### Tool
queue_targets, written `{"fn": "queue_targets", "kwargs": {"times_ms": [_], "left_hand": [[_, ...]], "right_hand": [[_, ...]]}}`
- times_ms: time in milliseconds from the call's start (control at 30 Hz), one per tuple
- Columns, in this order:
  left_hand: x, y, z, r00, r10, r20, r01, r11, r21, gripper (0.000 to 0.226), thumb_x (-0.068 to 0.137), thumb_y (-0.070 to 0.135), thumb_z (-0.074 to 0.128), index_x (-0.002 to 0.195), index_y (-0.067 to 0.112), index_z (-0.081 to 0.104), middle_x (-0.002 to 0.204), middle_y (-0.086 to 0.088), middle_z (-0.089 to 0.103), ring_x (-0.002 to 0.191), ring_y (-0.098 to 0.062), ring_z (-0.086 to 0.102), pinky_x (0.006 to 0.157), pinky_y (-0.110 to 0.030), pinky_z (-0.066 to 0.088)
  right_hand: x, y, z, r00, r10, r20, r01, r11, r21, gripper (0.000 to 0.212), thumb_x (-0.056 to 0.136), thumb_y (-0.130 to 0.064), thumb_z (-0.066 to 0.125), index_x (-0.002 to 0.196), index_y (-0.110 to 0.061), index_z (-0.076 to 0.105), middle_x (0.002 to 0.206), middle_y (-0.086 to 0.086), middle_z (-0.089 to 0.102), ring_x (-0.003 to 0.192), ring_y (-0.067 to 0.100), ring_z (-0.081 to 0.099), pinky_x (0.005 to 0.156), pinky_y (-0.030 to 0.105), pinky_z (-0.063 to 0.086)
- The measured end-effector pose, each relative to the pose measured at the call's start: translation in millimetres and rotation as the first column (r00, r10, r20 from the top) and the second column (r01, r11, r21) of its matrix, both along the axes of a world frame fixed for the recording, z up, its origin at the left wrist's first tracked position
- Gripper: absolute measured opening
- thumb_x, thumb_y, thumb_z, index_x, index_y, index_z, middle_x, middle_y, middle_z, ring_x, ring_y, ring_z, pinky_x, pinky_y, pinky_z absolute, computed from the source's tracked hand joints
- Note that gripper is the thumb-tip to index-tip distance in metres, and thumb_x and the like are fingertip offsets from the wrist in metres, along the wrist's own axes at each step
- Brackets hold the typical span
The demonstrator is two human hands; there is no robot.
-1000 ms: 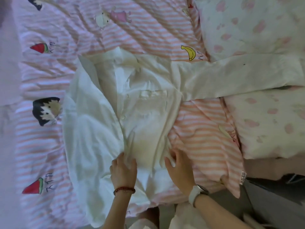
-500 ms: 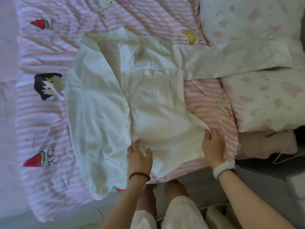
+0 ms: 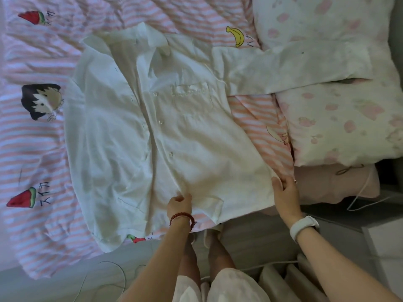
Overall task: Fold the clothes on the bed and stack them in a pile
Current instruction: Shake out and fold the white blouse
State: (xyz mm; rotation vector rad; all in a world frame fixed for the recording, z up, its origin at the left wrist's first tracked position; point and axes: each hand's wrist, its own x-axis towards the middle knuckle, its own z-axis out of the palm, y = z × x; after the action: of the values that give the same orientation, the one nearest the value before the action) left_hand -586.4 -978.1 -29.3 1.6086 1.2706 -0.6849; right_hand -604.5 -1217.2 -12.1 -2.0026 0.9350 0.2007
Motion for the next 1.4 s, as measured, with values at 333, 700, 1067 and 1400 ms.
{"fn": "queue_targets", "kwargs": {"times_ms": [333,700,1067,1400], "left_hand": [[-48.2,12.6,6.5,0.988,-0.137,0.068,0.143,0.986,-0.088,0.03,0.089,-0.004,0.046,0.119,0.0,0.049,0.105,-0.019,0.056,0.094,-0.031,0.055,0.077,-0.033,0.042],[-62.6,117.4,13.4,0.972,-0.157,0.175,0.059,0.881,0.469,0.063,0.085,0.022,0.063,0.139,0.009,0.034,0.144,-0.015,0.033,0.13,-0.031,0.031,0.098,-0.045,0.034],[-82.8,145.9,-4.8,0.443,-0.869,0.221,0.769,0.495,0.404,0.033,0.085,0.032,0.058,0.118,0.031,0.06,0.138,0.004,0.04,0.128,-0.021,0.033,0.101,-0.034,0.028],[-76.6,194.5,2.5,0.963,0.078,0.259,-0.132,0.971,0.198,0.042,0.087,0.033,0.061,0.121,0.011,0.052,0.099,0.0,0.057,0.095,-0.021,0.056,0.079,-0.031,0.041]], "right_hand": [[-7.7,1.9,16.2,0.938,0.233,-0.258,-0.326,0.846,-0.421,0.025,0.092,-0.012,0.046,0.117,-0.007,0.052,0.118,0.016,0.052,0.113,0.034,0.047,0.094,0.049,0.039],[12.4,178.9,21.8,0.511,0.857,0.061,-0.846,0.514,-0.137,0.032,0.094,-0.01,0.042,0.125,-0.012,0.053,0.116,0.005,0.056,0.109,0.021,0.051,0.082,0.032,0.044],[60.6,292.9,-9.8,0.179,0.938,-0.298,-0.975,0.129,-0.181,0.025,0.095,-0.039,0.032,0.1,-0.021,0.049,0.083,0.0,0.059,0.075,0.023,0.057,0.057,0.029,0.034],[27.4,233.3,11.9,0.946,0.324,-0.001,-0.323,0.945,0.057,0.011,0.089,-0.018,0.057,0.08,-0.014,0.056,0.072,-0.005,0.056,0.068,0.012,0.053,0.062,0.018,0.04]]}}
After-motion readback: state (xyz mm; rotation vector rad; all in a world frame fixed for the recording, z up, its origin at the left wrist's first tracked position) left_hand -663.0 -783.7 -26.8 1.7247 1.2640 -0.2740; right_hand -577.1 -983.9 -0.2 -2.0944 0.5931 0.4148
